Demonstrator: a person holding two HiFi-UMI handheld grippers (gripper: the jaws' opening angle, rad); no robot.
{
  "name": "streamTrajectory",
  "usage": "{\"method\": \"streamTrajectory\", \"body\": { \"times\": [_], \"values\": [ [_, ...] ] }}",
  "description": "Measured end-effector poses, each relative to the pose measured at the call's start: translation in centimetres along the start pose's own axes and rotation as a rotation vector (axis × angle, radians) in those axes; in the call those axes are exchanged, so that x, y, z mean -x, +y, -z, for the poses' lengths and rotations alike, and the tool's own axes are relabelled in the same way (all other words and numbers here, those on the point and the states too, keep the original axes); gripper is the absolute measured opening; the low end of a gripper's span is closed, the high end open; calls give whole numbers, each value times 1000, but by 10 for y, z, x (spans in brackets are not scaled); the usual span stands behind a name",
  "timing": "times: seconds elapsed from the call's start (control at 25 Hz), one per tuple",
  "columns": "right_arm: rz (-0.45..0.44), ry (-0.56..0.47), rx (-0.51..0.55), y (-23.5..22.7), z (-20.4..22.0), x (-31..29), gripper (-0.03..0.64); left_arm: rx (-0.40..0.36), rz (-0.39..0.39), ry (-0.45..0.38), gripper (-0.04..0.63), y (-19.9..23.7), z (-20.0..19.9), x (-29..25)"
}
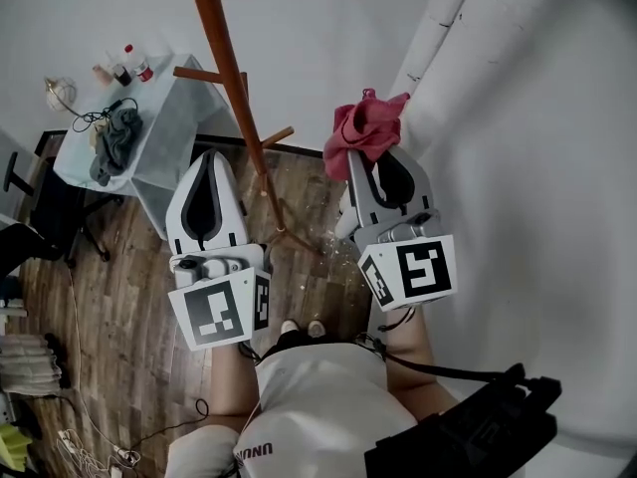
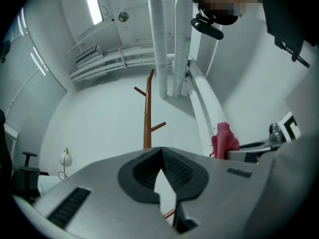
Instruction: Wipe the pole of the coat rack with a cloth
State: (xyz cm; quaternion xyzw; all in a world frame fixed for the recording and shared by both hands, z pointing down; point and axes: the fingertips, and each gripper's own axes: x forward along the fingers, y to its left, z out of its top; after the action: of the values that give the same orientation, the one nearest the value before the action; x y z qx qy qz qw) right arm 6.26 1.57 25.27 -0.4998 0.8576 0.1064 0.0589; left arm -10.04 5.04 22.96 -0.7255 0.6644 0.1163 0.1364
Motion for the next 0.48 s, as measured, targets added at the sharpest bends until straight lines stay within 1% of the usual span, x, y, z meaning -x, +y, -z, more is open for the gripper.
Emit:
{"method": "streamTrajectory", "body": {
  "times": [0.2,0.4,0.48],
  "values": [
    [-29,-28,4,-10,-7,1,70,8,-3,6,9,-17,1,-1],
    [-64,-51,17,-12,-11,-8,69,-27,0,12,9,-26,12,-9],
    [-76,-61,25,-11,-15,-17,69,-32,2,2,9,-26,10,-17]
  ]
}}
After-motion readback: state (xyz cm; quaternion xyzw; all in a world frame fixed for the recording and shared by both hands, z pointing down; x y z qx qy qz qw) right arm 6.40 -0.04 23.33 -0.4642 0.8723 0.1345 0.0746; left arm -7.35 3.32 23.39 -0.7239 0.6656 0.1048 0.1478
